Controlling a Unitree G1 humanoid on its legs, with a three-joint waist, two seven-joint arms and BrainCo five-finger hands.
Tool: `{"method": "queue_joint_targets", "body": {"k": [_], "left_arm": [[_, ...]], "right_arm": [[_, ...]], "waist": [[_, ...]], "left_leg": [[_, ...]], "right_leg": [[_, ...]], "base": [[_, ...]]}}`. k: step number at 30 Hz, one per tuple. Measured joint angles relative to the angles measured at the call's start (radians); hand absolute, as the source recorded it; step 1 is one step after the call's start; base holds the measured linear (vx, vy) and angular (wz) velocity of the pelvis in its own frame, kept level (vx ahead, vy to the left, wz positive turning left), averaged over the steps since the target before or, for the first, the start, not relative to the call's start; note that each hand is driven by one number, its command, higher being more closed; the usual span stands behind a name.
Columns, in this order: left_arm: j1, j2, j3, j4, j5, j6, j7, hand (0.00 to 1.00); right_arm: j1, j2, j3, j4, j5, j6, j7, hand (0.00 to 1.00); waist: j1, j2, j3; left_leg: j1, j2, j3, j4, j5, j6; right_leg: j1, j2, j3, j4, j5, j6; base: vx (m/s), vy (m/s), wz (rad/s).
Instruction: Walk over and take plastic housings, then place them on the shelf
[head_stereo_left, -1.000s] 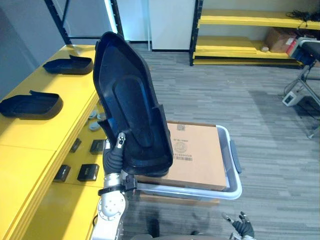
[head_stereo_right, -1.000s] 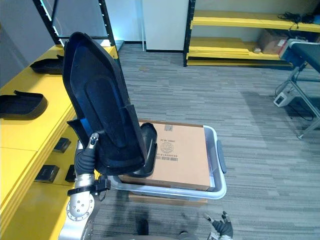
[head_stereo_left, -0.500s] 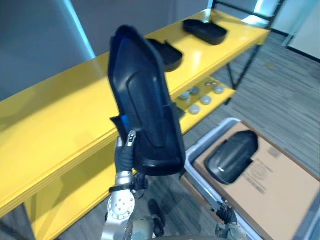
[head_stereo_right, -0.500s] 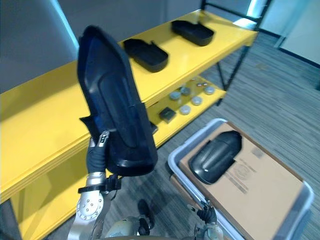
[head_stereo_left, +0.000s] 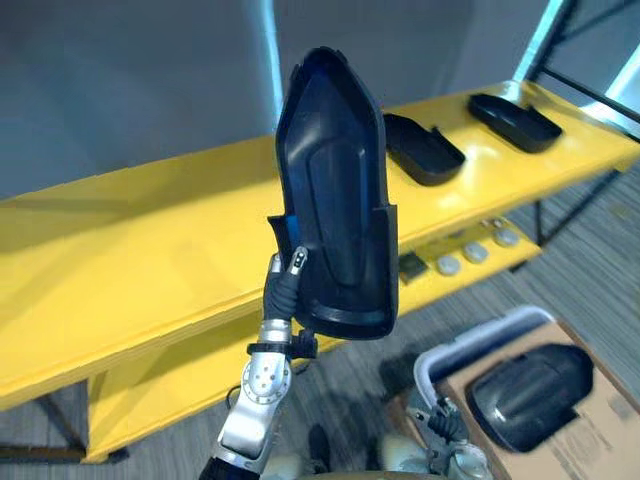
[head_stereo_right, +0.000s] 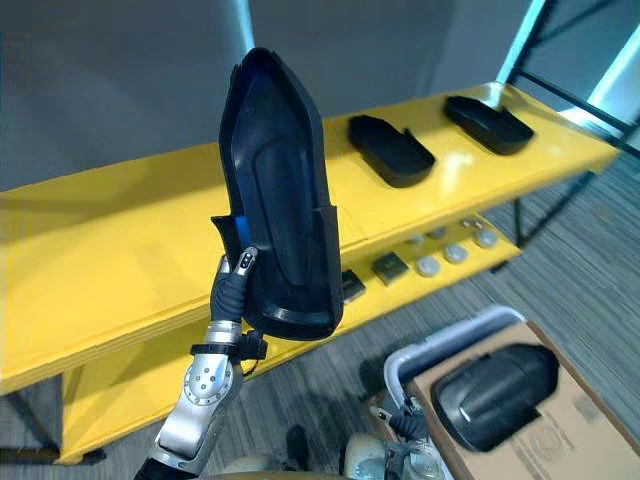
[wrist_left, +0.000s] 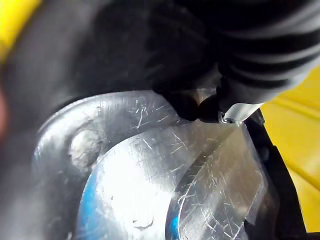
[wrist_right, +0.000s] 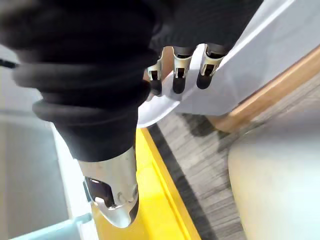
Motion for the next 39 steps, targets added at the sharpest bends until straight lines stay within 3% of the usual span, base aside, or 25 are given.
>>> {"method": "queue_joint_targets", "body": {"k": [4,9,15,22,28,39], "left_arm": [[0.041,-0.022,0.011,-0.011,-0.020,0.000,-0.004,1.00],[0.038,-0.038,0.001,-0.010,-0.030,0.002,-0.007,1.00],[-0.034,-0.050,0.024,0.063,-0.016,0.009,0.023,1.00],[-0.258,-0.019,0.170,0.380,0.001,0.092,0.110,1.00],[-0.395,0.026,0.257,0.562,-0.013,0.139,0.148,1.00],[-0.618,0.100,0.280,0.767,-0.039,0.182,0.152,1.00]], "right_arm": [[-0.019,0.013,0.006,-0.045,-0.010,-0.001,0.004,0.00],[0.000,0.019,0.003,-0.047,-0.019,-0.001,0.009,0.00],[0.010,0.020,0.004,-0.030,-0.027,-0.001,0.024,0.00],[-0.031,0.017,0.005,0.021,-0.037,-0.001,0.028,0.00],[-0.032,0.006,0.037,0.021,-0.039,0.000,0.051,0.00],[-0.049,-0.002,0.060,0.023,-0.058,0.000,0.068,0.00]], "waist": [[0.021,0.013,-0.009],[0.014,0.001,-0.023],[0.017,0.011,-0.046],[-0.034,0.021,-0.059],[-0.067,0.025,-0.057],[-0.096,0.033,-0.022]], "left_leg": [[-0.003,0.072,0.053,0.009,-0.015,-0.048],[0.002,0.102,0.042,0.006,-0.010,-0.064],[0.035,0.101,0.033,-0.049,0.010,-0.085],[0.064,0.100,0.014,-0.164,0.087,-0.099],[0.034,0.105,0.019,-0.172,0.092,-0.107],[0.010,0.109,0.033,-0.173,0.093,-0.109]], "right_leg": [[0.064,0.047,-0.034,-0.126,0.107,-0.035],[0.114,0.077,-0.066,-0.212,0.132,-0.057],[0.154,0.082,-0.079,-0.271,0.148,-0.061],[0.164,0.098,-0.077,-0.344,0.202,-0.062],[0.144,0.108,-0.061,-0.399,0.241,-0.062],[0.128,0.114,-0.047,-0.425,0.266,-0.062]], "base": [[0.14,-0.151,0.01],[0.17,-0.098,0.05],[0.08,-0.020,0.06],[-0.05,-0.002,0.00],[-0.13,0.005,-0.08],[0.01,0.001,-0.05]]}}
